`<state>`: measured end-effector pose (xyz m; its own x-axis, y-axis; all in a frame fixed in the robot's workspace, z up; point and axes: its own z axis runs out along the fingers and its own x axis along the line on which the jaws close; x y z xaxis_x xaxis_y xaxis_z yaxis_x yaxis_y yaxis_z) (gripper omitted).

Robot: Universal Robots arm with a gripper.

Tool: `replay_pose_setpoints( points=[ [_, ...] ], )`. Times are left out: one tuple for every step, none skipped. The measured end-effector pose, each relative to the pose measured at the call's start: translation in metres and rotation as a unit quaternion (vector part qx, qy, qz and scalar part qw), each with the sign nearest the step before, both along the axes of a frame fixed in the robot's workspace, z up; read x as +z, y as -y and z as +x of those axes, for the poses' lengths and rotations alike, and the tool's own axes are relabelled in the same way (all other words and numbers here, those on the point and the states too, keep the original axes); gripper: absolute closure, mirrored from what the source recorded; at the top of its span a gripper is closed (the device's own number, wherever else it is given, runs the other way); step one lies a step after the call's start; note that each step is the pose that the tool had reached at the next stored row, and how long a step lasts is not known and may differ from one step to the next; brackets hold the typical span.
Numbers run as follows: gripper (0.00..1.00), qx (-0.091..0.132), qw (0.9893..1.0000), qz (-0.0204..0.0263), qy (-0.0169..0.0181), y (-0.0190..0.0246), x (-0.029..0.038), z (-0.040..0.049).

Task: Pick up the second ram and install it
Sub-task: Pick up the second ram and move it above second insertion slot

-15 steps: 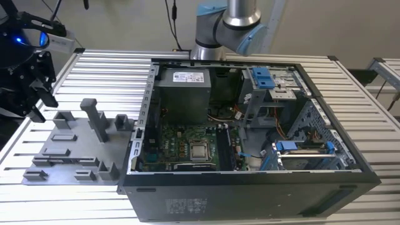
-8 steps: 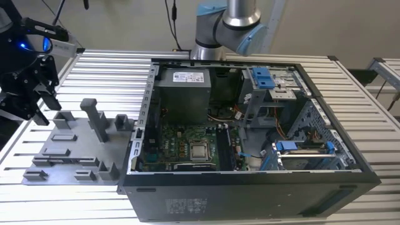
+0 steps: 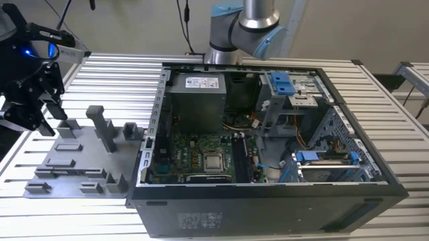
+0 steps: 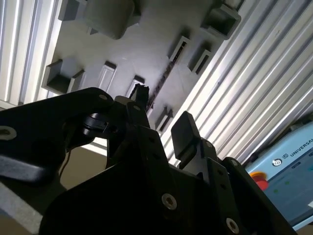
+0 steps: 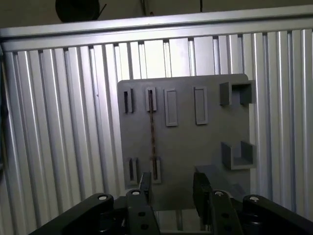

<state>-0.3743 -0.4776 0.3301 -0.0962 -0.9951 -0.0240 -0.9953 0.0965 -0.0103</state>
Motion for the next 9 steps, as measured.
replay_pose_setpoints(
  points=[
    [0.52,0.000,1.0000,0.0000,0.0000,0.0000,0.0000,0.0000],
    [0.52,0.000,1.0000,0.0000,0.0001,0.0000,-0.0001,0.0000],
    [0.52,0.000,1.0000,0.0001,0.0001,0.0000,-0.0002,0.0000],
    [0.52,0.000,1.0000,0.0001,0.0001,0.0000,-0.0003,0.0000],
    [0.52,0.000,1.0000,0.0002,0.0002,0.0000,-0.0006,0.0000],
    [0.52,0.000,1.0000,0.0002,0.0002,0.0000,-0.0011,0.0000],
    [0.52,0.000,1.0000,0.0002,0.0002,0.0000,-0.0017,0.0000],
    [0.52,0.000,1.0000,0.0002,0.0002,0.0000,-0.0026,0.0000],
    [0.52,0.000,1.0000,0.0001,0.0002,0.0000,-0.0035,0.0000]
  ],
)
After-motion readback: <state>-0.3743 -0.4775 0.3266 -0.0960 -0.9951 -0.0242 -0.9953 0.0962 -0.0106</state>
